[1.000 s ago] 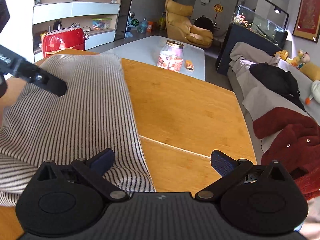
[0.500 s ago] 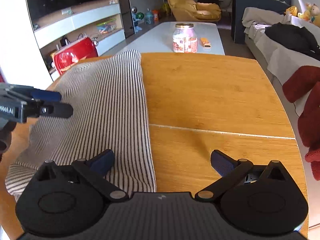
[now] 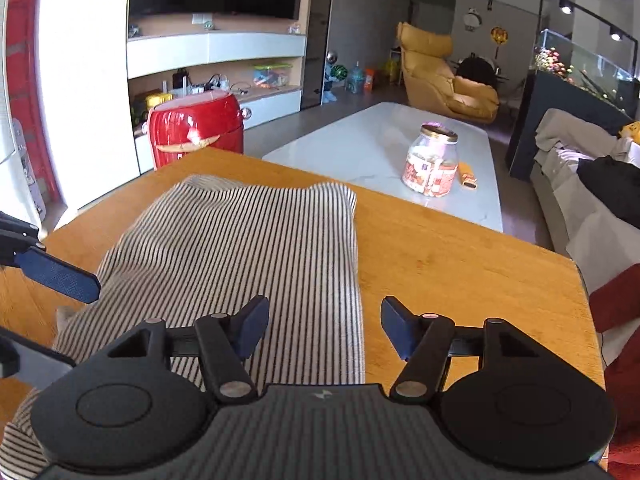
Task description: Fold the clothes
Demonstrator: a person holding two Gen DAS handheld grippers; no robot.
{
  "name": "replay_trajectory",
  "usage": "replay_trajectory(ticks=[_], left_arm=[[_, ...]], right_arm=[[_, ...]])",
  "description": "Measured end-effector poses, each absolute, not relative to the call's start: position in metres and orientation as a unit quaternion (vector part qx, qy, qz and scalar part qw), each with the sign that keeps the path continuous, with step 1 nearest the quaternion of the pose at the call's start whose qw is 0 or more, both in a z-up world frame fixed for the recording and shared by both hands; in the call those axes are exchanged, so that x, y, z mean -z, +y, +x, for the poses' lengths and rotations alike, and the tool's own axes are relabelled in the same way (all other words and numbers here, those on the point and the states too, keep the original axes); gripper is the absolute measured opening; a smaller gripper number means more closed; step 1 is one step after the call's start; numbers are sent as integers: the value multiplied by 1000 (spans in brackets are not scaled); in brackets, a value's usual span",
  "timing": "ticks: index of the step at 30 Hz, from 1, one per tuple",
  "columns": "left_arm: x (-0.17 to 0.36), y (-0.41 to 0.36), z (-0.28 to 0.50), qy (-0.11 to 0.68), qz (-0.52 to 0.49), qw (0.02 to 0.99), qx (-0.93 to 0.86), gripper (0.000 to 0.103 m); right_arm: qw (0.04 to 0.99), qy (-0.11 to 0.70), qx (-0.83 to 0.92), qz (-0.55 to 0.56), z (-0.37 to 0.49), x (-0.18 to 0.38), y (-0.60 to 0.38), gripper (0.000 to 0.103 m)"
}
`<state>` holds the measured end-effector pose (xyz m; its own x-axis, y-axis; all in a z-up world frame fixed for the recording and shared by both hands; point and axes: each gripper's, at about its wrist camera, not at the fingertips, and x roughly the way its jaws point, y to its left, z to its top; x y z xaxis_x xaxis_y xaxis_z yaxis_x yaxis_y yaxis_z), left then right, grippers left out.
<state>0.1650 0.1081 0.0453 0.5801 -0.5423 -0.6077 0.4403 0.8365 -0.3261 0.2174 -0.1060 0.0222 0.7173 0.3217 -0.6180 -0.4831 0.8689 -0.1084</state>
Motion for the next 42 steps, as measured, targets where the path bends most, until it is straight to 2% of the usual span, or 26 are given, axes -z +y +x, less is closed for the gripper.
replay_trajectory(ticks=[8,12,13,15,17,20,23,27,30,33,35,36,42], left_arm=[[-11,120,189,388,-58,892,223,83],[-13,116,196,385,-33,900,202,83],[-15,115,196,383,-26,902,197,83],[-25,113,184,370,-15,907,202,86],[-32,109,167,359,0,908,218,94],[-32,99,139,362,54,899,238,94],[-25,96,119,358,104,900,226,95],[-34,115,116,364,72,906,204,95],[-42,128,111,358,64,912,190,95],[-50,140,106,357,49,913,189,96],[-54,144,100,356,41,913,196,97],[-56,145,97,355,38,912,203,98],[-54,135,86,353,56,896,264,102]], right_arm=[[917,295,-195,-183,174,-9,-120,65],[912,301,-236,-147,152,-34,-138,82],[911,300,-249,-137,146,-39,-142,84],[903,314,-258,-142,135,-34,-144,85],[899,318,-261,-148,125,-25,-145,85],[900,317,-262,-146,121,-23,-147,85],[891,298,-309,-147,113,-43,-145,85],[840,261,-411,-241,81,-52,-115,85],[807,242,-436,-316,65,-35,-92,85],[794,224,-428,-369,58,-15,-76,79],[801,203,-412,-385,58,-12,-72,67],[806,208,-406,-376,63,-16,-71,58],[838,339,-395,-167,120,-42,-100,57]])
